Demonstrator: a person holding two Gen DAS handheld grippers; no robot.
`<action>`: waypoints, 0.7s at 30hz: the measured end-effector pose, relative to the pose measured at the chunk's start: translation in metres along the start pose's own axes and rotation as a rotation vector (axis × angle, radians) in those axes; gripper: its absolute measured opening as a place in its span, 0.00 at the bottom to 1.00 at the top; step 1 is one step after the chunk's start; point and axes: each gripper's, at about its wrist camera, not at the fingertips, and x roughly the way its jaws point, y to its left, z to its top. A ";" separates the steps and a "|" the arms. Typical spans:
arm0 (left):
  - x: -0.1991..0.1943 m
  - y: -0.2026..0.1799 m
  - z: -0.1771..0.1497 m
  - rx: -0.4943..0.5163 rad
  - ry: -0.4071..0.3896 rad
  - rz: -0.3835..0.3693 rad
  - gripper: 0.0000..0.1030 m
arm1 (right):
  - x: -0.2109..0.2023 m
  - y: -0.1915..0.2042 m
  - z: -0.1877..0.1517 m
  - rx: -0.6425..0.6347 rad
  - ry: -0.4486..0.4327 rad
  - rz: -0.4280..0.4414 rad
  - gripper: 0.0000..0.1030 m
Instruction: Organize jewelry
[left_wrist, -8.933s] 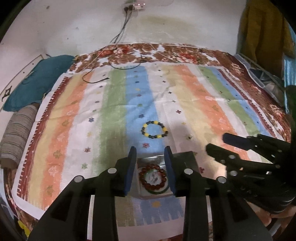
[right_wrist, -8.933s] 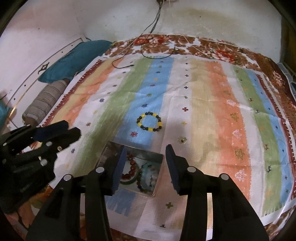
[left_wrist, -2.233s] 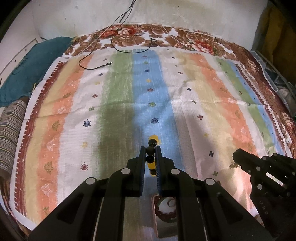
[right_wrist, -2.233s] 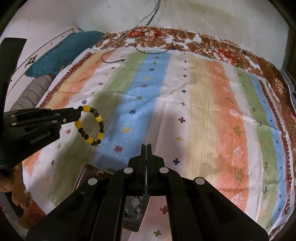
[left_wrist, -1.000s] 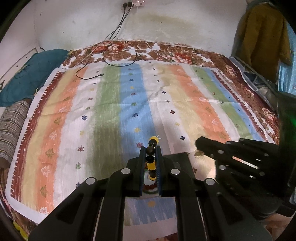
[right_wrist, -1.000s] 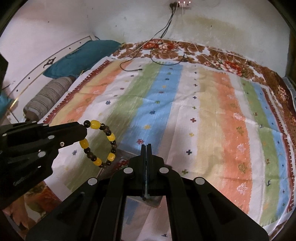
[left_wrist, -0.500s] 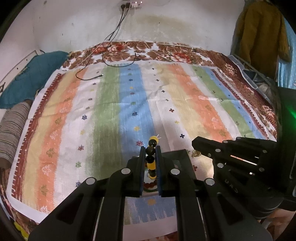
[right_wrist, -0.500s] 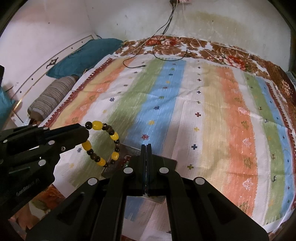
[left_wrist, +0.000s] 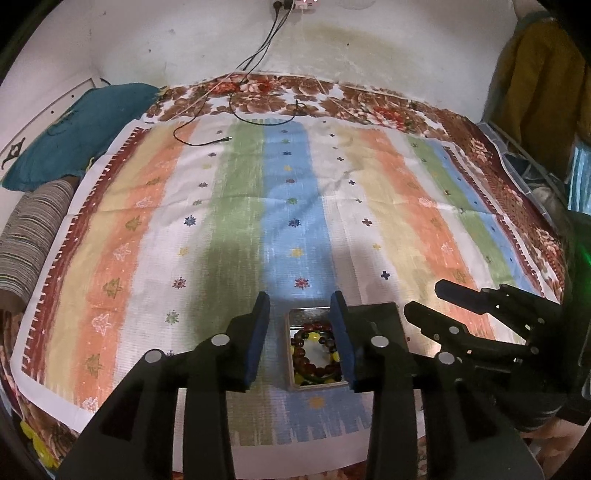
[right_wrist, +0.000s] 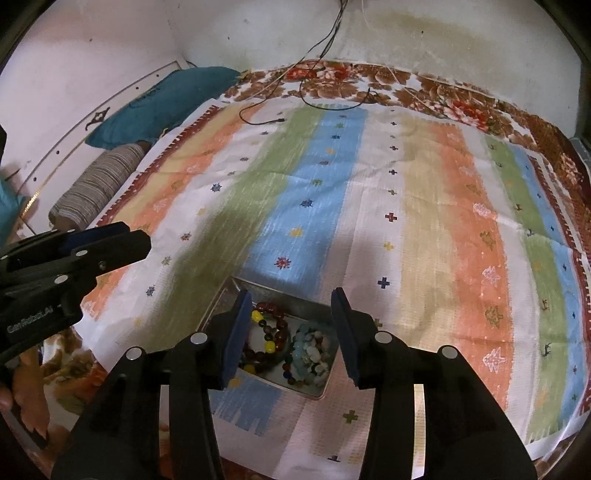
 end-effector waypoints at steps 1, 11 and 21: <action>0.000 0.000 0.000 0.005 0.000 0.000 0.39 | 0.000 -0.001 -0.001 0.002 0.002 -0.002 0.44; -0.009 0.005 -0.007 -0.001 -0.013 -0.008 0.56 | -0.020 -0.008 -0.012 0.013 -0.040 -0.020 0.60; -0.018 0.002 -0.024 0.043 -0.022 -0.010 0.73 | -0.035 -0.015 -0.024 0.008 -0.071 -0.027 0.81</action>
